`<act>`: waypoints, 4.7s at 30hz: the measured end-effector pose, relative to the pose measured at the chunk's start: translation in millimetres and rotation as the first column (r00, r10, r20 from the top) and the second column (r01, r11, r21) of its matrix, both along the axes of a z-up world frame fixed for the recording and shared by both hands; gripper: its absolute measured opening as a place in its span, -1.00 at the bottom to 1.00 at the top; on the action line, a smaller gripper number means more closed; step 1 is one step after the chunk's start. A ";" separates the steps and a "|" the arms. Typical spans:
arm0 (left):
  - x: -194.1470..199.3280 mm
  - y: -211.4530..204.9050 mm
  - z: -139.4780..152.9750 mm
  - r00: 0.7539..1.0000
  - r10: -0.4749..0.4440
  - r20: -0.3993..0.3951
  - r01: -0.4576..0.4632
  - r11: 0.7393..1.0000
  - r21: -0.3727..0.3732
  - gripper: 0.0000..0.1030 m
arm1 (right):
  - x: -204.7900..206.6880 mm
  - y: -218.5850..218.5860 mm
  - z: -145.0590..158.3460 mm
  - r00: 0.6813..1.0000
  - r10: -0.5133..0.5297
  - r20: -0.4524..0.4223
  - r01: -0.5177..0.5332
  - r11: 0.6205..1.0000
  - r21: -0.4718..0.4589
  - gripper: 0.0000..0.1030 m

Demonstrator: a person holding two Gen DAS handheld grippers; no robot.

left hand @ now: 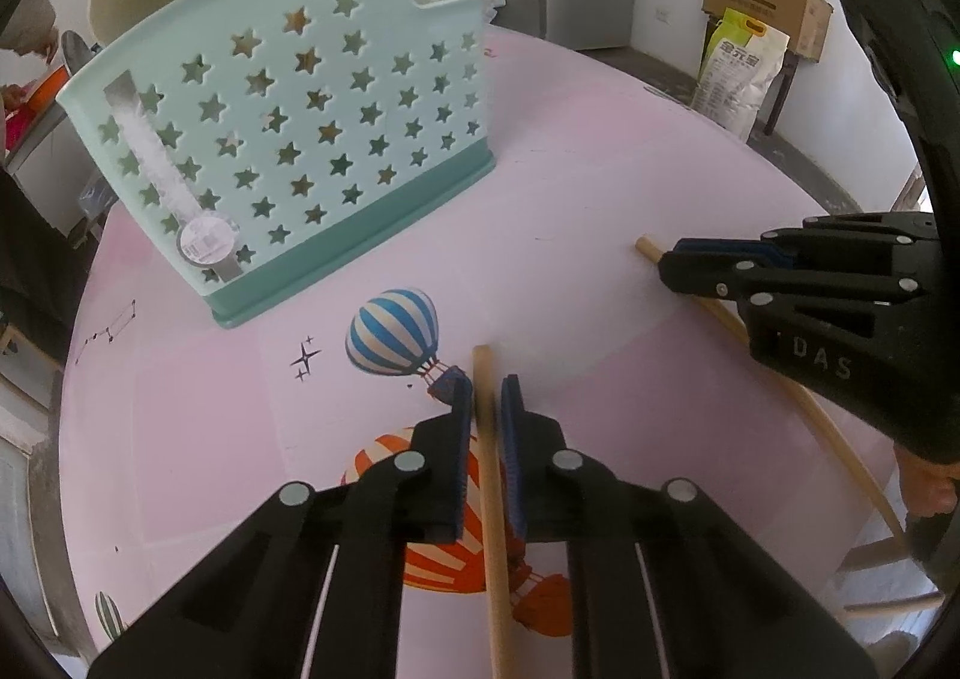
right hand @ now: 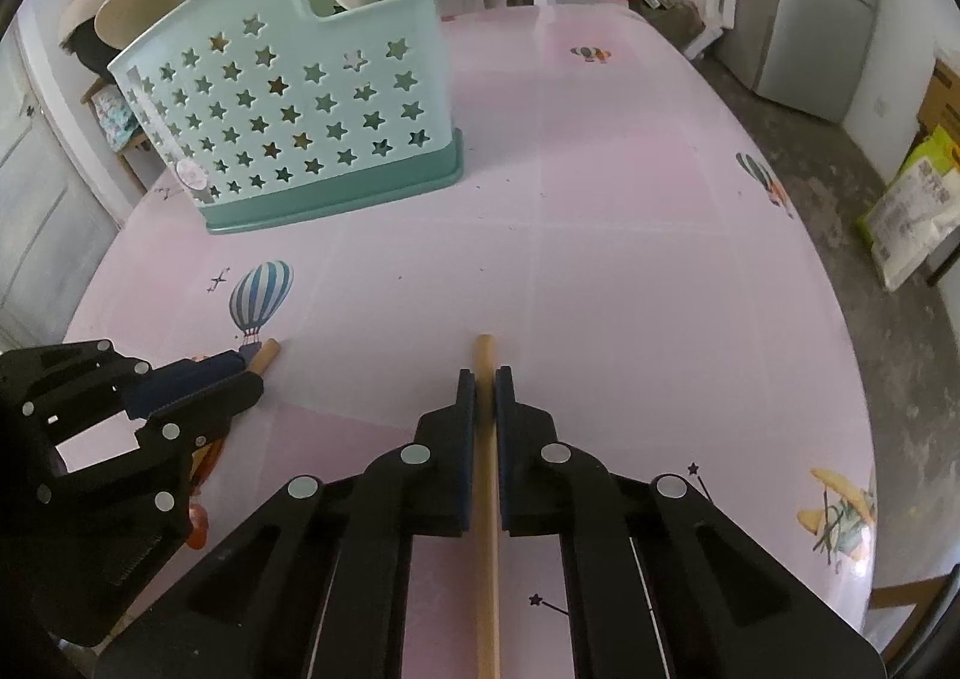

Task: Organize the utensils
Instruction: 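Hold the chopstick in the left tool while the right tool holds its chopstick, then lift both chopsticks over the mint-green holder and drop them in with both tools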

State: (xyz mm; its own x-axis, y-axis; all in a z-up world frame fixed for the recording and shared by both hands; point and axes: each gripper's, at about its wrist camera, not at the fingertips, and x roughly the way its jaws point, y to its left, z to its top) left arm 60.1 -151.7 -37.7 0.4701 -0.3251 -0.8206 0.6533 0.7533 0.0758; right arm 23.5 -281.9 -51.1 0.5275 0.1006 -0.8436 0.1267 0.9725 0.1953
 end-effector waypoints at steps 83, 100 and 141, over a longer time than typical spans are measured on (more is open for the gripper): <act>6.9 128.8 153.5 0.990 0.117 0.076 -0.040 0.760 -0.648 -0.89 | -30.5 -36.2 75.4 0.961 -0.179 0.210 0.145 0.975 0.167 -0.91; 61.5 113.4 281.8 0.919 0.199 0.339 0.120 0.678 -0.725 -0.89 | -25.1 -44.2 75.3 0.960 -0.175 0.217 0.135 0.973 0.186 -0.91; 31.6 110.1 169.7 0.951 0.148 0.270 0.031 0.826 -0.562 0.48 | -27.6 -36.1 132.5 0.928 -0.153 0.341 0.109 0.983 0.145 -0.91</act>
State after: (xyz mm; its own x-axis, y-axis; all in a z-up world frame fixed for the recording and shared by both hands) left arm 91.8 -41.6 132.0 0.6886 -0.6449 -0.3315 0.6216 0.7604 -0.1881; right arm -4.1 -318.1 81.4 0.8018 0.1000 -0.5892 0.1539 0.9181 0.3653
